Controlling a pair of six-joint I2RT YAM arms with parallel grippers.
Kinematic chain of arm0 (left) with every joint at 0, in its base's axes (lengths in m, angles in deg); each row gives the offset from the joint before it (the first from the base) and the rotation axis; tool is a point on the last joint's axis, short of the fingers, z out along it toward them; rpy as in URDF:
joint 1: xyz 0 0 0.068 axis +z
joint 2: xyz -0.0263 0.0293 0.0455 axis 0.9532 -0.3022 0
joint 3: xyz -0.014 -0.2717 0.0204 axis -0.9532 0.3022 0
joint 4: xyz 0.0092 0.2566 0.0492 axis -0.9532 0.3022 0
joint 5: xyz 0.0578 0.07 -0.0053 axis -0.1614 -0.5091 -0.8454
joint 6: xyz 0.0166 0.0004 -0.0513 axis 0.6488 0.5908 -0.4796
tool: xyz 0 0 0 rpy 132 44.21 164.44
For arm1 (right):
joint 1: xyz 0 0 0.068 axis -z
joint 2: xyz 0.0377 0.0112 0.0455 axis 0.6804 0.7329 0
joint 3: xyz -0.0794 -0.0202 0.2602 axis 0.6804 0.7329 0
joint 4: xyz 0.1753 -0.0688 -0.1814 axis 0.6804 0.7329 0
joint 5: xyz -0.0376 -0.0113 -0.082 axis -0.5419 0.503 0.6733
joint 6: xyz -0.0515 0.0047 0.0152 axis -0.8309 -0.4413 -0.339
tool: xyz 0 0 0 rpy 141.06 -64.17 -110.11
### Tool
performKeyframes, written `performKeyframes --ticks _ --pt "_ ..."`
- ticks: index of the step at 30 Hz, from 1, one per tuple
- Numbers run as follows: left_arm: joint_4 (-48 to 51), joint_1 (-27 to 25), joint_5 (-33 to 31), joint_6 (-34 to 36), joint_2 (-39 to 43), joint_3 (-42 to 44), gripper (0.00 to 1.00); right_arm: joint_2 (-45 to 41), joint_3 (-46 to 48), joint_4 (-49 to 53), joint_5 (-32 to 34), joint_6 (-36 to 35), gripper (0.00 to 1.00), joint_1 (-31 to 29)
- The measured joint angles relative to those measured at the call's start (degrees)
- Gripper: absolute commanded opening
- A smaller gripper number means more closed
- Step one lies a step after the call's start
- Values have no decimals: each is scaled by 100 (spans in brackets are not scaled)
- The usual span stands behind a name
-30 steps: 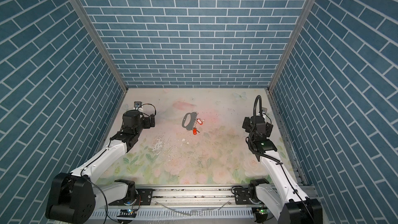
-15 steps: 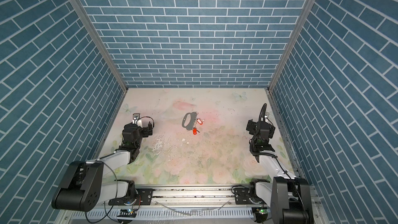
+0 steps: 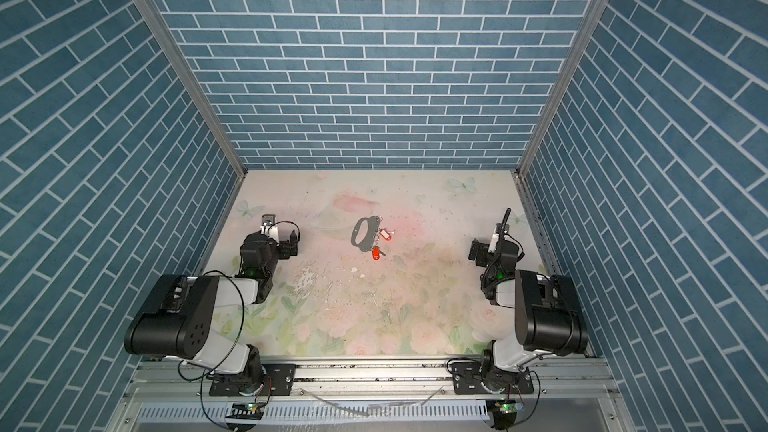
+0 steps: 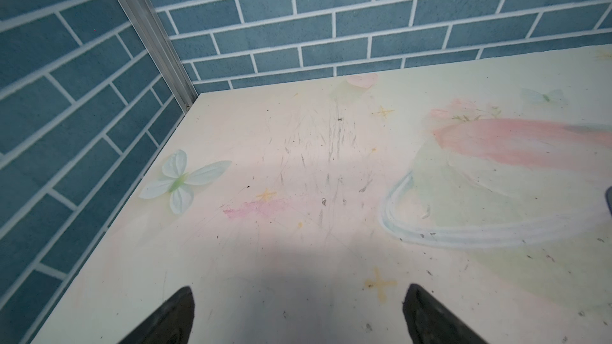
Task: Put the keys on the keyring
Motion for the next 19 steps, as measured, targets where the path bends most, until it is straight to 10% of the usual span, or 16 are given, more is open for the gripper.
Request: performKeyframes --ticks 19 --pt "4 0 -2 -9 0 0 99 0 -111 -48 -363 -96 99 0"
